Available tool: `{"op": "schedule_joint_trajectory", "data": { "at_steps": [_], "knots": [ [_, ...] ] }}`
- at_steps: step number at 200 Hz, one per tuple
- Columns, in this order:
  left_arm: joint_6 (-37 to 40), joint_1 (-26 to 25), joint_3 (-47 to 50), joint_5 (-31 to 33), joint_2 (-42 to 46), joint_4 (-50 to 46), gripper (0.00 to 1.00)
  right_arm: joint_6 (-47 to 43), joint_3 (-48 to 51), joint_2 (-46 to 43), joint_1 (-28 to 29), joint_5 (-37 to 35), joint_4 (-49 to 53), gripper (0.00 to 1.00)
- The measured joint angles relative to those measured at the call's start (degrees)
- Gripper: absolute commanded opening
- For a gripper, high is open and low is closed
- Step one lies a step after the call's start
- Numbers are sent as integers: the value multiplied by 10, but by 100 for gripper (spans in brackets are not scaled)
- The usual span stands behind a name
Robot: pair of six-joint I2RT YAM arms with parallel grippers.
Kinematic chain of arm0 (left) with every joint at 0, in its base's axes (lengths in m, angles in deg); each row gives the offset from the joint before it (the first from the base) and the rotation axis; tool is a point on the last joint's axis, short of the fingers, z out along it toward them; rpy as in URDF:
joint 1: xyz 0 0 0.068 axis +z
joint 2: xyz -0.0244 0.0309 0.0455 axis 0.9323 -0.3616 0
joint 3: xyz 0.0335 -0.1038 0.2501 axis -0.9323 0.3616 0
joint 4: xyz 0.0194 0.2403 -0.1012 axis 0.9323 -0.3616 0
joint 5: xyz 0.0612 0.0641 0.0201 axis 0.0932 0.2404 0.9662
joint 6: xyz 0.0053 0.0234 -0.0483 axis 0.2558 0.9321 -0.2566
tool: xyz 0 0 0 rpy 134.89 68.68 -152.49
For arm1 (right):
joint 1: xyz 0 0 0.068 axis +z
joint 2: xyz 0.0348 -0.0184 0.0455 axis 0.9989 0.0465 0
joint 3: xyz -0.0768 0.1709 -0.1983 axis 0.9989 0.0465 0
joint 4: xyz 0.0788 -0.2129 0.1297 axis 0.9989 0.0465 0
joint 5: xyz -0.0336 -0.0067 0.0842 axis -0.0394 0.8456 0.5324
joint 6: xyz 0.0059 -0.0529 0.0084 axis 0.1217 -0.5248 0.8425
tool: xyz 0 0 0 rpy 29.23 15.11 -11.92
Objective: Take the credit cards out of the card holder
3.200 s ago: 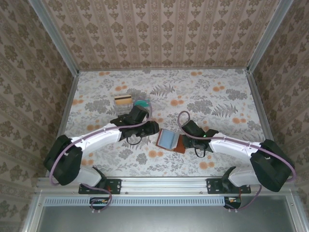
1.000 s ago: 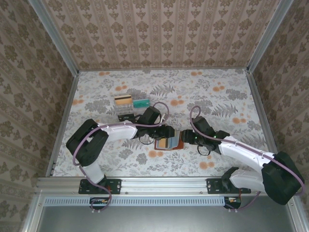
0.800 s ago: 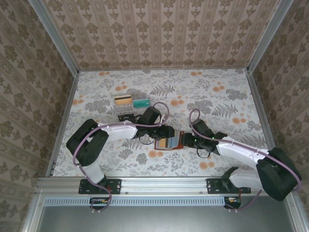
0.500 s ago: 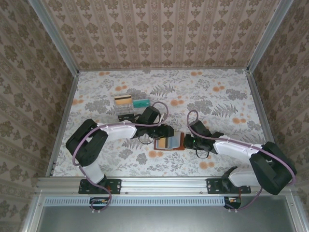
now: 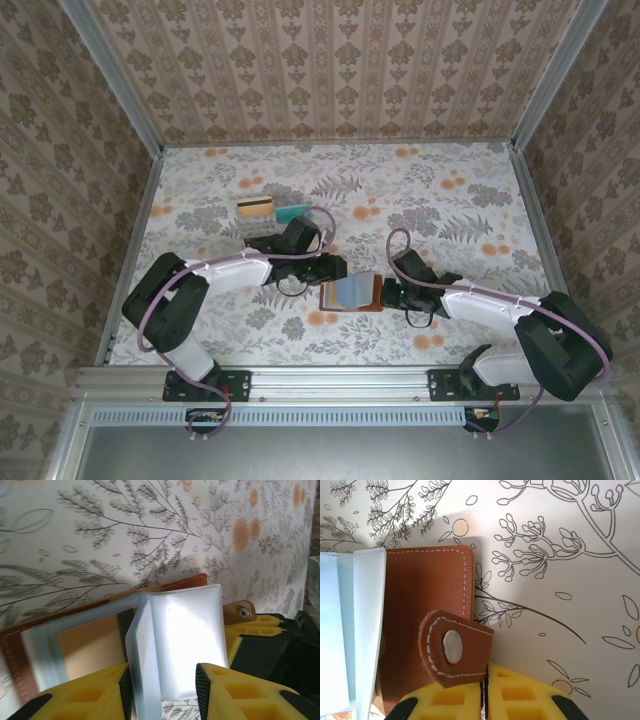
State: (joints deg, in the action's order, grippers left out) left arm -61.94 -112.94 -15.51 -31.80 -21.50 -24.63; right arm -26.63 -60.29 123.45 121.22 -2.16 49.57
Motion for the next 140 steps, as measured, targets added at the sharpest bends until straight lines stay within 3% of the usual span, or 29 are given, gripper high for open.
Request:
{"op": "schedule_joint_trajectory", "data": {
  "at_steps": [40,140],
  "knots": [
    [16,0,0,34,38,-28,40,-6,0,1,0,0,-1,4],
    [18,-15,-1,35,-18,-49,40,-8,0,7,0,0,-11,3]
  ]
}}
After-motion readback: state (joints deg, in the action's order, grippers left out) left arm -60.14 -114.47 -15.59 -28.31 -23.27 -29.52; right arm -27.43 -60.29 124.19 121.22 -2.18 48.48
